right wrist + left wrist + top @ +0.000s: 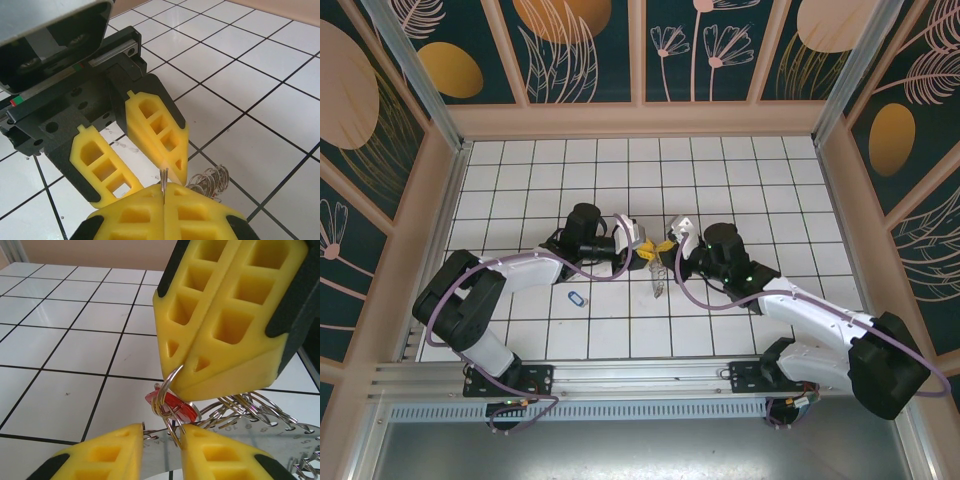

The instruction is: Put the keys on the keyring

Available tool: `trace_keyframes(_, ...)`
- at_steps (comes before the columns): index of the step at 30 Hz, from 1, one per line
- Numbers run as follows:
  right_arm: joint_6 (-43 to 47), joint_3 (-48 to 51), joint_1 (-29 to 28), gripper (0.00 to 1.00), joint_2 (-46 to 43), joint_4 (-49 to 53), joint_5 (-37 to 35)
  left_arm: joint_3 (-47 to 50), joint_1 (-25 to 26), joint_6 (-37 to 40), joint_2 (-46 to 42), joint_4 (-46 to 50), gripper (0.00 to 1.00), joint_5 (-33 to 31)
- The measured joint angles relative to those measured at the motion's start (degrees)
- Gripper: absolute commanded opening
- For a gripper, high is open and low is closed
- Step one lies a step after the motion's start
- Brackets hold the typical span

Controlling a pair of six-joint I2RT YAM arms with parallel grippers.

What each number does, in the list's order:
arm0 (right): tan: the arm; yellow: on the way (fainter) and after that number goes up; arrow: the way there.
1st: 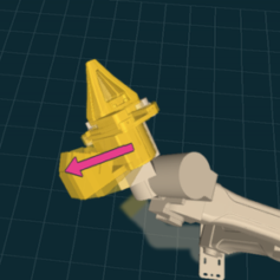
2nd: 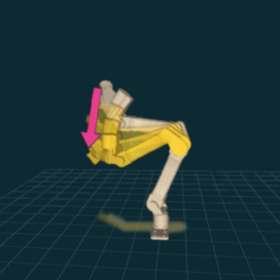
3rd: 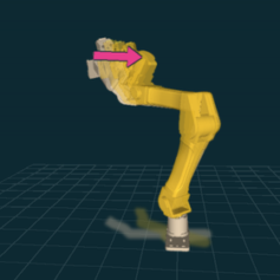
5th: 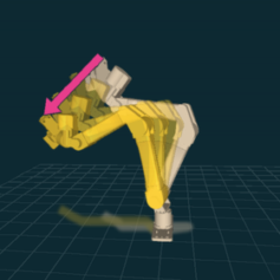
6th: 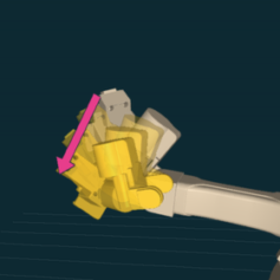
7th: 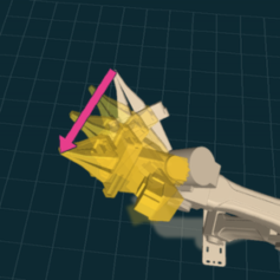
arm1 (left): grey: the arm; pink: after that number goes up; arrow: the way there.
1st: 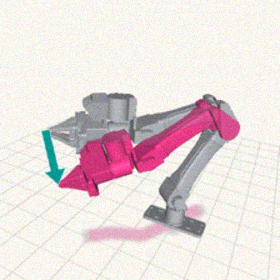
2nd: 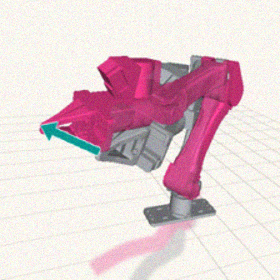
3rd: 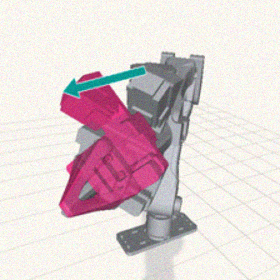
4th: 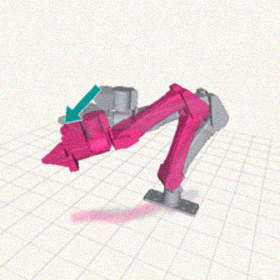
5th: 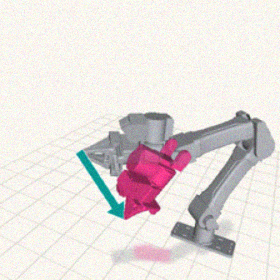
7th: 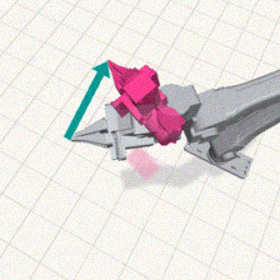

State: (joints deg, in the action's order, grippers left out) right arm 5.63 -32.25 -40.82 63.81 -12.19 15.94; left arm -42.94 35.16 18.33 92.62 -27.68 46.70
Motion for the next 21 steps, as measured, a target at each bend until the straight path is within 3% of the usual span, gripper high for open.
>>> trace_keyframes(9,0.0,-0.1,0.0,0.00,0.0,0.0,-0.7,0.0,0.0,0.0,0.0,0.1,0.34,0.8)
trace_keyframes(21,0.0,-0.1,0.0,0.00,0.0,0.0,-1.1,0.0,0.0,-1.1,-1.0,-0.1,0.33,-0.5)
